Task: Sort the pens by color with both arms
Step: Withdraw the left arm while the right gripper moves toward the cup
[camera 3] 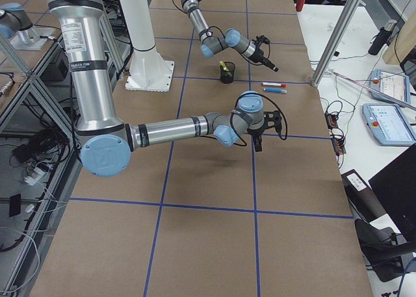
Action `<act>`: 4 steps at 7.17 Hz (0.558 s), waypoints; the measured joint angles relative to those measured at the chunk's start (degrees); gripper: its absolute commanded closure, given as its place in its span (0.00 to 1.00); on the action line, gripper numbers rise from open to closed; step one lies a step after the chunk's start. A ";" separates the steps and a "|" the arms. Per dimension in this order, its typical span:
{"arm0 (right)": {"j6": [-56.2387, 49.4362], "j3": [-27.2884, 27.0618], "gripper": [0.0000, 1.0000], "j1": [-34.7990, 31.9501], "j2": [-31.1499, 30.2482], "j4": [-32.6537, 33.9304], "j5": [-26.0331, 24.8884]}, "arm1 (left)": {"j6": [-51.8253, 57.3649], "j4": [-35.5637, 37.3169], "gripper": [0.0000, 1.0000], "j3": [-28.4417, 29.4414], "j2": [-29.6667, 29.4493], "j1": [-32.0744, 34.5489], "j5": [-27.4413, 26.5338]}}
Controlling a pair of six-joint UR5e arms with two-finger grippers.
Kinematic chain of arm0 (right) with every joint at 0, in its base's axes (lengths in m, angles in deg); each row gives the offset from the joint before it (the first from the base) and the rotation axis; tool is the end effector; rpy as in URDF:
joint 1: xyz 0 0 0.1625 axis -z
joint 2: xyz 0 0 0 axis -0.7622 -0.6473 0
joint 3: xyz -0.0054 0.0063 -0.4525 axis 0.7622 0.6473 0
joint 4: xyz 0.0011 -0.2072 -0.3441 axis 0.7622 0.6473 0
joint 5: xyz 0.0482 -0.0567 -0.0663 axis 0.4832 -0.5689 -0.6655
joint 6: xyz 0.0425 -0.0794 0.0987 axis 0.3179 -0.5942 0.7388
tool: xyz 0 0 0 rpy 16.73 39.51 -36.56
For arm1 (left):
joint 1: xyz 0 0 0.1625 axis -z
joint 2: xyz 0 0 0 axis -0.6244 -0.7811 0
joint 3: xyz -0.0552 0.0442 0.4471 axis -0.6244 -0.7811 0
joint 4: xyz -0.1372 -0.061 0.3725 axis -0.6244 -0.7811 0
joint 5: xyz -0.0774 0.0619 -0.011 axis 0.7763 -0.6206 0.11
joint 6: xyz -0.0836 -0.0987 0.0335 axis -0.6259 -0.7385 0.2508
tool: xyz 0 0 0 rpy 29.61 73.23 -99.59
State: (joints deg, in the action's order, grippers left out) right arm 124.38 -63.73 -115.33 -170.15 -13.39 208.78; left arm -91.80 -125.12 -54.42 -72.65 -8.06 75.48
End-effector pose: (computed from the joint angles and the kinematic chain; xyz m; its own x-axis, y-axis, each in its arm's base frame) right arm -0.1949 -0.5595 0.5592 0.5969 -0.0618 0.7999 -0.1806 0.9611 0.2091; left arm 0.6669 -0.6244 0.1507 0.3540 -0.2066 -0.9121 0.8260 0.5265 0.2013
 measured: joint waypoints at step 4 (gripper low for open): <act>19.68 -1.70 0.00 7.00 6.41 0.08 -5.53 | 10.66 12.55 0.11 -26.49 13.56 8.27 23.94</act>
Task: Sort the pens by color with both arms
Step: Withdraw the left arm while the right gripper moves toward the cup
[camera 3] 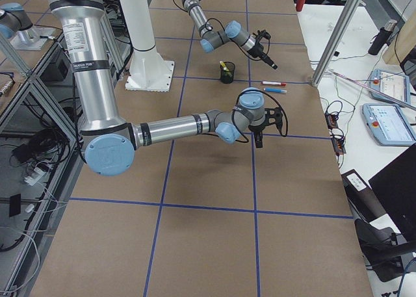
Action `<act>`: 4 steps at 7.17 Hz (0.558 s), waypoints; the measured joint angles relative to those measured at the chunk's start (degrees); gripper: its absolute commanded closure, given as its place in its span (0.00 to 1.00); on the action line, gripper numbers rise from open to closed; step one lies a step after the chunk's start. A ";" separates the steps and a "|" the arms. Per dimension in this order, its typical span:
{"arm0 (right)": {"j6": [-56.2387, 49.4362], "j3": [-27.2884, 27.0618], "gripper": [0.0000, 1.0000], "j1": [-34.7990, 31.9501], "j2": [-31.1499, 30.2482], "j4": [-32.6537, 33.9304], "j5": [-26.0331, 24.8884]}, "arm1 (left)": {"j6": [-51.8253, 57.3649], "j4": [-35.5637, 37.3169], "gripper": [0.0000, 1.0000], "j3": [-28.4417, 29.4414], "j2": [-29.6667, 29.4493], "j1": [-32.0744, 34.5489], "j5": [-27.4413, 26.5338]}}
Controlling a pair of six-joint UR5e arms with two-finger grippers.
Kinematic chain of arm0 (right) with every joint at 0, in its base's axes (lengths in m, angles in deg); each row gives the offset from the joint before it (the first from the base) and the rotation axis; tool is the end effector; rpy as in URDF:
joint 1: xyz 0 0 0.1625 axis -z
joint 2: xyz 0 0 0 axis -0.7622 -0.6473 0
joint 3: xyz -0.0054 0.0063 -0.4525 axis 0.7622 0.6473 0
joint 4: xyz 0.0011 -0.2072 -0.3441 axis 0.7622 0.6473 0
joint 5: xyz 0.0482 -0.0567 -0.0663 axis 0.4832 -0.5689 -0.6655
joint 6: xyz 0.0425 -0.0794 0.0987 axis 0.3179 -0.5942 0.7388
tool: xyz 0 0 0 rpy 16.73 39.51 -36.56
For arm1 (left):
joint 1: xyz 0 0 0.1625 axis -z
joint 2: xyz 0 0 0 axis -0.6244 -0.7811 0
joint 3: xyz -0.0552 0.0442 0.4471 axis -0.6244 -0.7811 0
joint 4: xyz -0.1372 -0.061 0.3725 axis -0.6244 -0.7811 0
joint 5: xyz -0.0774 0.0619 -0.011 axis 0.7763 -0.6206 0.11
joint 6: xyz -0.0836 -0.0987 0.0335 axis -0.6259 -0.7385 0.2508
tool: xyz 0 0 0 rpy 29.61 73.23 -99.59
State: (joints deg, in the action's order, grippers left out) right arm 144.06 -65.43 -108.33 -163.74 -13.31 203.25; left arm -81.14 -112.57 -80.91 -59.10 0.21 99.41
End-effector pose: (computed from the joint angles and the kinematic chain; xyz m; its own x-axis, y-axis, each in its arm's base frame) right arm -0.2749 -0.5739 0.4802 0.5023 0.1118 0.8574 -0.3254 0.9432 0.0676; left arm 0.5331 -0.6160 0.1741 0.4372 -0.1124 -0.8923 0.6183 0.7580 0.2075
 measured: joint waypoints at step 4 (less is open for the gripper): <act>24.54 -2.97 0.00 12.19 9.17 1.31 -5.40 | 11.97 5.98 0.12 -17.18 16.44 13.00 26.26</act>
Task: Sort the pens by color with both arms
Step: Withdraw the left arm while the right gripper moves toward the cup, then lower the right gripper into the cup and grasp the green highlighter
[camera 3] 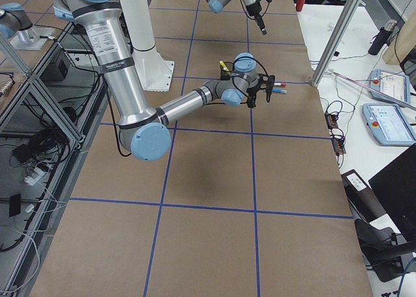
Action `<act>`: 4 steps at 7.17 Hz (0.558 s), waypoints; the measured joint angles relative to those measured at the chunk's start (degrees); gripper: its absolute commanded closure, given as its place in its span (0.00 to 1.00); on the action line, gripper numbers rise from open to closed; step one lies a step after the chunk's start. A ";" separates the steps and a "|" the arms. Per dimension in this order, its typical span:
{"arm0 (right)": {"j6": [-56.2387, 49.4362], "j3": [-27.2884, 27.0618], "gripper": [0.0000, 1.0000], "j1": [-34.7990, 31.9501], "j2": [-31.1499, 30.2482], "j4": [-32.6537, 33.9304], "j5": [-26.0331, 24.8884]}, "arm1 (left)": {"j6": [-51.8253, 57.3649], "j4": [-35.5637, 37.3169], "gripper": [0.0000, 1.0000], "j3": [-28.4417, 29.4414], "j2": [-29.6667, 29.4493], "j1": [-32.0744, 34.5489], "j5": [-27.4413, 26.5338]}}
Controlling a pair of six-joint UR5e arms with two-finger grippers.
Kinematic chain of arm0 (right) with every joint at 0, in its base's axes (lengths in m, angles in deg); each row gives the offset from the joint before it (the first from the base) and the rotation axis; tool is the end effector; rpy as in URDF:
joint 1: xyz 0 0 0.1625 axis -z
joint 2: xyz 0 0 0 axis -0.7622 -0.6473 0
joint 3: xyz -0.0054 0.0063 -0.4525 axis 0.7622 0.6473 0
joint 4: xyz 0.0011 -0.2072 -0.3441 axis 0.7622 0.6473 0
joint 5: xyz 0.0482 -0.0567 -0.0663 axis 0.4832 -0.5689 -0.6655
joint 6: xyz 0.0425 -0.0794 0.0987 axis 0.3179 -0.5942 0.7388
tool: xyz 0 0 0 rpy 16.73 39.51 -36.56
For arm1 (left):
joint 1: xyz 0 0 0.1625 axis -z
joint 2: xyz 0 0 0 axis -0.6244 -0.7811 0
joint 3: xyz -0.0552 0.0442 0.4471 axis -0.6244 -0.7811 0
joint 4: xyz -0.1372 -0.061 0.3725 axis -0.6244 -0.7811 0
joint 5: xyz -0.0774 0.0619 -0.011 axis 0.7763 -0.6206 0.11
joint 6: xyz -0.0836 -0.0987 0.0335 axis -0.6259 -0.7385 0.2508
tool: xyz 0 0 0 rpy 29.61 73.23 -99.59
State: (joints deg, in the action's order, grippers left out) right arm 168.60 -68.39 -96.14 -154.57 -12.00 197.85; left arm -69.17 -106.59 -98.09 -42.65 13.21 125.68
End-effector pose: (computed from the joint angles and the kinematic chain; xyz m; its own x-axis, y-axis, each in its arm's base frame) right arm -0.4080 -0.5380 0.3563 0.3089 0.2973 0.9035 -0.3731 0.9116 -0.1724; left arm 0.3639 -0.6011 0.2678 0.4850 -0.0325 -0.8739 0.3816 0.9070 0.1780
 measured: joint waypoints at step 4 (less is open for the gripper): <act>7.41 -3.05 0.08 10.54 7.60 9.50 -2.34 | 2.27 -0.80 0.13 -0.93 4.95 6.19 11.01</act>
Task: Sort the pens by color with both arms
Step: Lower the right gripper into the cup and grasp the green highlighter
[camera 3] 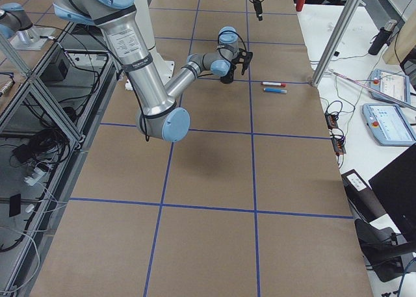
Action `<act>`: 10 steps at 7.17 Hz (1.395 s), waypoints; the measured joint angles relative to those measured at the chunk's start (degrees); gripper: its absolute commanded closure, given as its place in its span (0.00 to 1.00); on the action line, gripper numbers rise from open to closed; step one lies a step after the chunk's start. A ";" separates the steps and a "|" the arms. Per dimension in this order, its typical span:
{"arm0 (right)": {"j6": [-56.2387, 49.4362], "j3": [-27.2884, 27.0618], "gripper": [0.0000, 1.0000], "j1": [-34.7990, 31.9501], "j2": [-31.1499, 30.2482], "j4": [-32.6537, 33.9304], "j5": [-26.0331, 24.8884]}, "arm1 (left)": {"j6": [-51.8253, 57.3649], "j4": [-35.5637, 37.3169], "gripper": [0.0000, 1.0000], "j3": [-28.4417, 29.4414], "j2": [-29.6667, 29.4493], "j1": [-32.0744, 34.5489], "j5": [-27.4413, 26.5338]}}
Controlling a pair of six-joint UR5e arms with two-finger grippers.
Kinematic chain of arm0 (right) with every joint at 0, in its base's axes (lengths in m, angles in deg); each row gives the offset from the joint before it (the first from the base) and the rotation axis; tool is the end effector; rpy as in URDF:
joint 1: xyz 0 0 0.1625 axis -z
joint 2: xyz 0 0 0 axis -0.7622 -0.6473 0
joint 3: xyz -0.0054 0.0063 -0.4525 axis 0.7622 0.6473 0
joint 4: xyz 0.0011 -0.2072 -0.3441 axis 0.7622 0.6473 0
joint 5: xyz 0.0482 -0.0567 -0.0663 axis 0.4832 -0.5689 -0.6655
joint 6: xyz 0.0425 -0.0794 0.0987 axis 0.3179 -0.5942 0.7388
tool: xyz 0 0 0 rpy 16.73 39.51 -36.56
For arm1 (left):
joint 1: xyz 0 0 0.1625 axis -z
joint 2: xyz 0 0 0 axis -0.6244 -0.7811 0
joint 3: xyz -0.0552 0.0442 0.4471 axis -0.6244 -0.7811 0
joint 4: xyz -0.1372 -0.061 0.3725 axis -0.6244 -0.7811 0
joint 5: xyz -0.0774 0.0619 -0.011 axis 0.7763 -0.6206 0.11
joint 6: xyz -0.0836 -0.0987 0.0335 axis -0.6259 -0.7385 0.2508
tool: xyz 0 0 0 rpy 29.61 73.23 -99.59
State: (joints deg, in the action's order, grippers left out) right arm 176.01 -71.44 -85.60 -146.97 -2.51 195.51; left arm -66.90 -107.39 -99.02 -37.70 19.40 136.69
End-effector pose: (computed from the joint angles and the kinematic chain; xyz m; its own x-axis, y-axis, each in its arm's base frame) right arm -0.5087 -0.4671 0.2675 0.3108 0.3471 0.8848 -0.2770 0.9236 -0.2650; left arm 0.3029 -0.6031 0.3117 0.4593 -0.0584 -0.8864 0.3164 0.9432 0.1018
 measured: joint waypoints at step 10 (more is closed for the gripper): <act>-5.45 0.51 0.37 5.11 1.77 0.22 -6.15 | 0.01 -0.30 0.12 0.19 1.29 1.55 3.08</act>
State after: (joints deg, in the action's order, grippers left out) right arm 170.56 -70.94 -80.49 -145.20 -2.29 189.36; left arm -66.89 -107.69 -98.83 -36.41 20.95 139.77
